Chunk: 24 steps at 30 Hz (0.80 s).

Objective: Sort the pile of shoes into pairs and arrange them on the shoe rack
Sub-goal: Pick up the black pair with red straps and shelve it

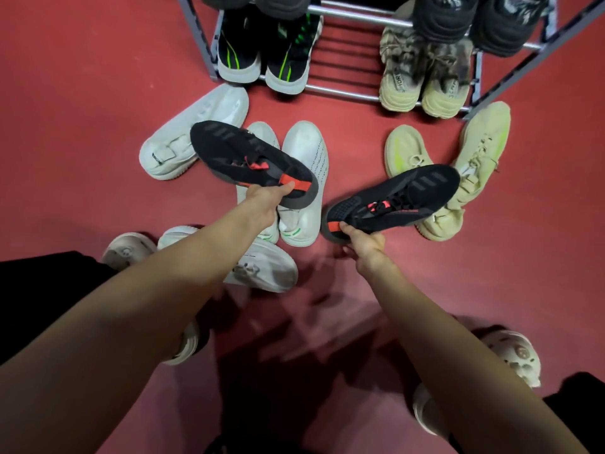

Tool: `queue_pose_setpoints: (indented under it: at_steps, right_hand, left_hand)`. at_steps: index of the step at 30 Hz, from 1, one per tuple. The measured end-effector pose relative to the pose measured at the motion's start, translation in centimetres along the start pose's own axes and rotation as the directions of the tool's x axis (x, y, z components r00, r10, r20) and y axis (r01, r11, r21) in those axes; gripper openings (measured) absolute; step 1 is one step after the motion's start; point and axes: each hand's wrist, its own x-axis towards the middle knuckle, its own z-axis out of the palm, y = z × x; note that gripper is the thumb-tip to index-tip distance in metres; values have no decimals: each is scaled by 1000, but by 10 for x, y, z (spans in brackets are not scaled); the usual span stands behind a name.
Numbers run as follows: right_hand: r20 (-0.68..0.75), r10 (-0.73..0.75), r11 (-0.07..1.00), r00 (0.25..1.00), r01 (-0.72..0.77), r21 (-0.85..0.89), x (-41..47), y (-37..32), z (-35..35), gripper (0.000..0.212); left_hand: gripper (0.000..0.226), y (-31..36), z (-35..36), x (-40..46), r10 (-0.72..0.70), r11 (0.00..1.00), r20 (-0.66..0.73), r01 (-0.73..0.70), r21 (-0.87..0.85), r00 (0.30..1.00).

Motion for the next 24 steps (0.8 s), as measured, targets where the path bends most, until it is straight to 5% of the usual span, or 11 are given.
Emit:
queue_pose_setpoints:
  at_steps: [7, 14, 24]
  right_hand:
    - [-9, -68, 998, 998, 68, 5, -19, -16, -17, 48]
    - [-56, -265, 964, 962, 263, -46, -55, -36, -52, 22]
    - [-21, -442, 897, 897, 442, 24, -137, -82, -106, 24]
  left_hand:
    - [40, 4, 0, -12, -14, 999, -106, 11, -36, 994]
    - [49, 14, -36, -56, 29, 998, -112, -35, -43, 993]
    - [15, 21, -74, -128, 297, 942, 200, -320, 97, 934]
